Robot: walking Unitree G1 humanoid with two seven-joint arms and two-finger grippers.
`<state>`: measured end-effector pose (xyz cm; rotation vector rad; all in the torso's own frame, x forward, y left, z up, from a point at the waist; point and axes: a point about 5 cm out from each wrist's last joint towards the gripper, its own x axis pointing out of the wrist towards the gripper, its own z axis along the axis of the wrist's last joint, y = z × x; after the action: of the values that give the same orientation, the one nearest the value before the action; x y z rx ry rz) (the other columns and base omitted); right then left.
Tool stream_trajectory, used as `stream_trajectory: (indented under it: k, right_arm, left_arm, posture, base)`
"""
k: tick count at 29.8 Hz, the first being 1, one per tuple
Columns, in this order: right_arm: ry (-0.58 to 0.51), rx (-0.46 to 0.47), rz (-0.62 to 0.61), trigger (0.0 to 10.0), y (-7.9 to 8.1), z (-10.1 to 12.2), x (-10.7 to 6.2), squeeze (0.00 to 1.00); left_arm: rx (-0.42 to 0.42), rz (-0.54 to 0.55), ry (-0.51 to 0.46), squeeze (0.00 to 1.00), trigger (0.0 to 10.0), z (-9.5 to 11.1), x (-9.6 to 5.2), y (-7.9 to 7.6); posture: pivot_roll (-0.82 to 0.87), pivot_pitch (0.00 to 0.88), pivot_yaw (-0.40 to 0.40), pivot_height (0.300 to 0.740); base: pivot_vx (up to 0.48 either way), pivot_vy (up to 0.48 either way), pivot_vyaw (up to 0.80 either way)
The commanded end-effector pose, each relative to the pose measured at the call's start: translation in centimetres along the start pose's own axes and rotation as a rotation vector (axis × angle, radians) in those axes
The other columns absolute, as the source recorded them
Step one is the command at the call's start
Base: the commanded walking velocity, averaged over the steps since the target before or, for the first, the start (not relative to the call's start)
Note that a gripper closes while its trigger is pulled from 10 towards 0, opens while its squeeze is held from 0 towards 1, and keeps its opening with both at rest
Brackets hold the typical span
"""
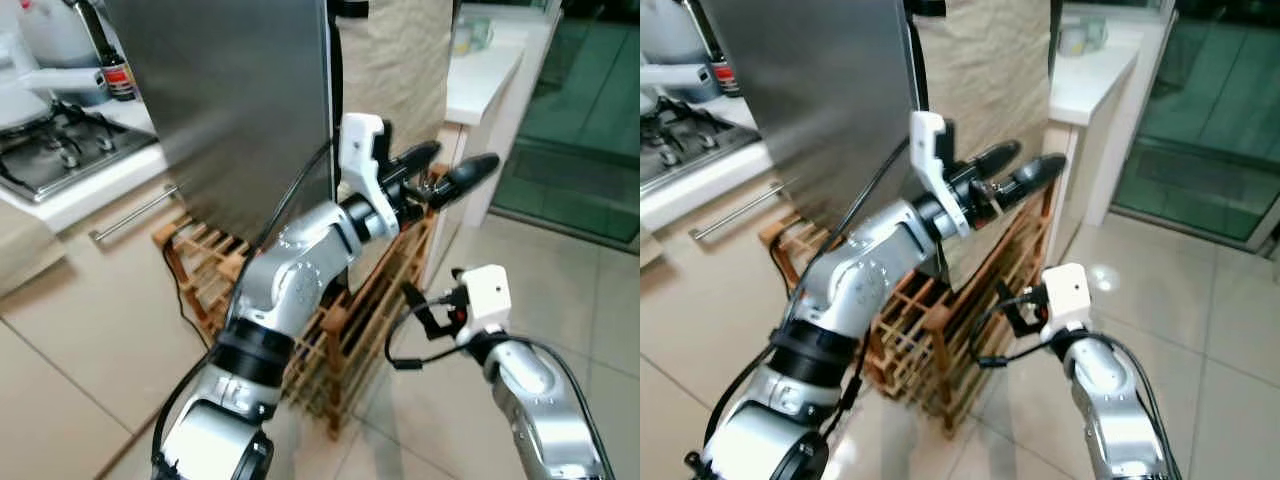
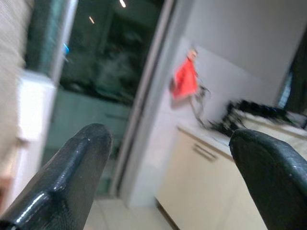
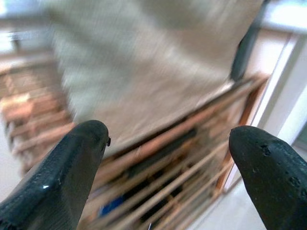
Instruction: Restocking fridge
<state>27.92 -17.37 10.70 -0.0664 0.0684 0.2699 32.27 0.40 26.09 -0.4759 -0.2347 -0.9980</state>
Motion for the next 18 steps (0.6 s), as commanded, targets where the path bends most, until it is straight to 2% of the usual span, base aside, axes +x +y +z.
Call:
stream_trajectory:
  k: [1,3,5,7,9,13,18]
  right_arm:
    - [-0.079,0.012,-0.027,10.0,-0.2,1.3,0.4,0.00]
    - [-0.118,0.024,-0.037,10.0,-0.3,1.9,0.5,0.00]
    - [-0.145,0.029,-0.036,10.0,-0.2,2.3,0.6,0.00]
    - [-0.179,0.042,-0.017,10.0,0.1,2.7,0.6,0.00]
    - [-0.202,0.048,0.007,10.0,0.3,3.1,0.5,0.00]
    - [-0.221,0.040,0.032,10.0,0.5,3.2,0.1,0.00]
    - [-0.219,0.018,0.058,10.0,0.9,3.0,-0.4,0.00]
  left_arm:
    - [0.039,0.102,-0.029,0.00,10.0,0.5,-1.0,1.2]
    - [0.111,0.220,-0.026,0.00,10.0,0.5,-2.3,3.0]
    - [0.110,0.325,-0.028,0.00,10.0,0.3,-3.6,4.4]
    - [0.124,0.405,-0.025,0.00,10.0,0.0,-4.8,5.2]
    - [0.166,0.443,-0.015,0.00,10.0,-0.2,-5.4,5.3]
    - [0.183,0.463,0.001,0.00,10.0,-0.8,-5.8,5.1]
    - [0.178,0.445,0.010,0.00,10.0,-1.3,-5.2,4.7]
  posture:
    - [-0.23,0.000,0.050,0.740]
    - [-0.22,0.000,0.041,0.740]
    - [-0.21,0.000,0.037,0.740]
    - [-0.21,0.000,0.033,0.740]
    - [-0.21,0.000,0.033,0.740]
    - [-0.21,0.000,0.030,0.740]
    - [-0.22,0.000,0.036,0.740]
  base:
    - [0.000,0.000,0.00]
    - [0.000,0.000,0.00]
    - [0.000,0.000,0.00]
    - [0.000,0.000,0.00]
    - [0.000,0.000,0.00]
    - [0.000,0.000,0.00]
    - [0.000,0.000,0.00]
